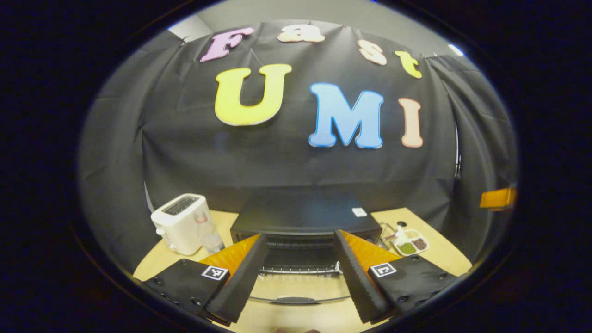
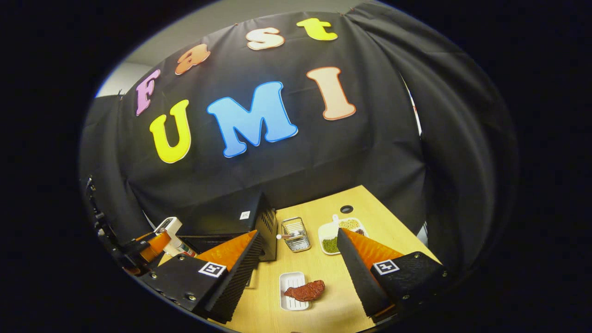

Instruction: Open the electric oven with the left hand, put the food in, and close the electric oven.

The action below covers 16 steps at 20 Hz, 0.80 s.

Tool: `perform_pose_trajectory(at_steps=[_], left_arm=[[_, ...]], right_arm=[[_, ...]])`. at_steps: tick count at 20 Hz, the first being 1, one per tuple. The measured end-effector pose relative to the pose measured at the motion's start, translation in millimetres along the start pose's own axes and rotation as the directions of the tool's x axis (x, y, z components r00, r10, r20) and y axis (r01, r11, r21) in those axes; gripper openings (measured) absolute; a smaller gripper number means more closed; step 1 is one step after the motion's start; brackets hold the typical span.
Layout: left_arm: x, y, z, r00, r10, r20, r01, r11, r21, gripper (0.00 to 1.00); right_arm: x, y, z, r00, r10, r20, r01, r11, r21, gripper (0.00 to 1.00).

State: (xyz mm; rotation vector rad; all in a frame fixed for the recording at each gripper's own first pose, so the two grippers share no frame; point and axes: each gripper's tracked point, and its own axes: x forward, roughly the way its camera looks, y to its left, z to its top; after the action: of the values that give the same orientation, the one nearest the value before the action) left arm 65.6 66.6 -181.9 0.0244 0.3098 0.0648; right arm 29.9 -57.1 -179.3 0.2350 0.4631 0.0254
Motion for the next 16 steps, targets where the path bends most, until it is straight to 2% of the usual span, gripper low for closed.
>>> perform_pose_trajectory(at_steps=[1,2,4,7,12,16], left_arm=[[-5.0,-2.8,19.1,0.999,-0.003,0.036,0.003,1.000,-0.004,0.92],[-10.7,-4.9,36.3,0.998,-0.003,0.068,0.003,1.000,-0.011,1.00],[-20.6,-8.4,62.3,0.994,0.001,0.113,0.003,0.999,-0.033,0.95],[-34.1,-8.9,89.9,0.987,0.018,0.157,-0.009,0.998,-0.057,0.98],[-51.4,-7.9,104.3,0.983,0.065,0.173,-0.059,0.997,-0.041,1.00],[-60.2,-10.0,105.8,0.981,0.101,0.167,-0.099,0.995,-0.024,1.00]], right_arm=[[4.9,-8.6,-8.5,1.000,0.001,-0.026,-0.001,1.000,0.016,0.99],[11.1,-17.2,-19.0,0.998,0.006,-0.056,-0.004,0.999,0.034,0.99],[22.4,-32.6,-43.6,0.993,0.023,-0.119,-0.013,0.996,0.084,0.99],[40.5,-55.4,-91.9,0.973,0.035,-0.226,0.000,0.988,0.155,1.00],[57.8,-53.9,-163.7,0.921,0.158,-0.355,-0.069,0.966,0.250,0.99],[70.2,-49.9,-198.7,0.875,0.241,-0.420,-0.125,0.951,0.284,0.99]])
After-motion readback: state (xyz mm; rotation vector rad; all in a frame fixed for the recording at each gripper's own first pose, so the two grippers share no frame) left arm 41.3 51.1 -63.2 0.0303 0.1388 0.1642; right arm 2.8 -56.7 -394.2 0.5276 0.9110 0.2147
